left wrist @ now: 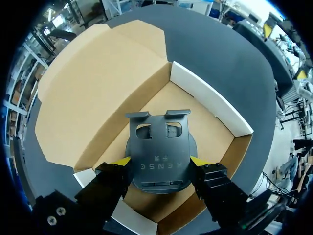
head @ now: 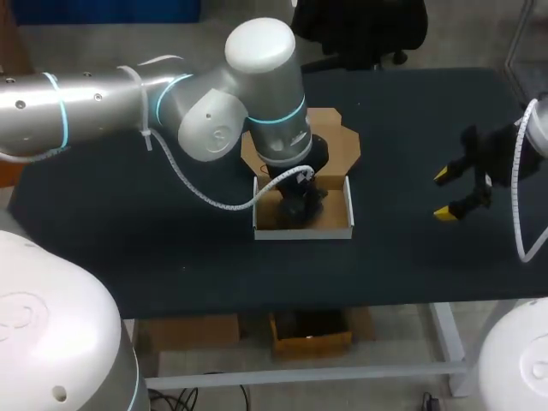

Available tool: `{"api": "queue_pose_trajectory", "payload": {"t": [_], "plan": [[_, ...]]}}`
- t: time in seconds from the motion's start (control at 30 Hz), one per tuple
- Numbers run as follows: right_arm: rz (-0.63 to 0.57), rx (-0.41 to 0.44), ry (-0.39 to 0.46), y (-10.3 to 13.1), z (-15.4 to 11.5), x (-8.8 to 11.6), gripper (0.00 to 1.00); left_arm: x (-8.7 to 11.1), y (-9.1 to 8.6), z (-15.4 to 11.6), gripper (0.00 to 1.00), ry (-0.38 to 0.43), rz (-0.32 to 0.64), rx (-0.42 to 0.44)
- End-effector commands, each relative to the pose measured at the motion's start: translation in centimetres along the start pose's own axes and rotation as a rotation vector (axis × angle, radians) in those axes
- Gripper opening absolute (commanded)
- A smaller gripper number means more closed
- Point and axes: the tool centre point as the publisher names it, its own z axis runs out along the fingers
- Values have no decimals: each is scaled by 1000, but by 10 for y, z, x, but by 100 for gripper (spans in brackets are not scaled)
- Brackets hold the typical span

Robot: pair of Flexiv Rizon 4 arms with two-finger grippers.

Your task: Assemble the packaging by folding the flat box into shape, placing the metal phone stand inside, and closing the box properly

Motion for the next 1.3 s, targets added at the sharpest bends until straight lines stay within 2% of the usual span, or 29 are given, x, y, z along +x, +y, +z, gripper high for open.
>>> {"api": "queue_pose_trajectory", "payload": {"t": [0.03,0.07,0.1,0.13,0.17,0.2,0.23,0.43,0.7,0.97,1.1,1.3], "plan": [[-2,-6,1,-1,-1,1,100,0,-4,5,10,-6,-3,-6],[-2,-6,1,-1,-1,1,100,-1,-5,5,27,-7,-3,-7],[-2,-6,1,-1,-1,1,100,-1,-5,6,40,-9,-3,-7],[-2,-6,1,-1,-1,1,100,-2,-6,6,46,-10,-4,-7],[-2,-6,1,-1,-1,1,100,-3,-6,7,67,-11,-5,-7],[-2,-6,1,-1,-1,1,100,-4,-7,7,93,-11,-6,-8],[-2,-6,1,-1,-1,1,100,-4,-7,8,100,-11,-8,-8],[-2,-6,1,-1,-1,1,100,-6,-7,7,100,-12,-11,-11],[-2,-6,1,-1,-1,1,100,-3,-7,-14,100,-40,-35,-25],[-2,-6,1,-1,-1,1,100,0,-8,-26,100,-78,-172,-95],[-2,-6,1,-1,-1,1,100,-1,-10,-25,100,-72,-237,-116],[-2,-6,1,-1,-1,1,100,-3,-11,-26,100,-59,-250,-126]]}}
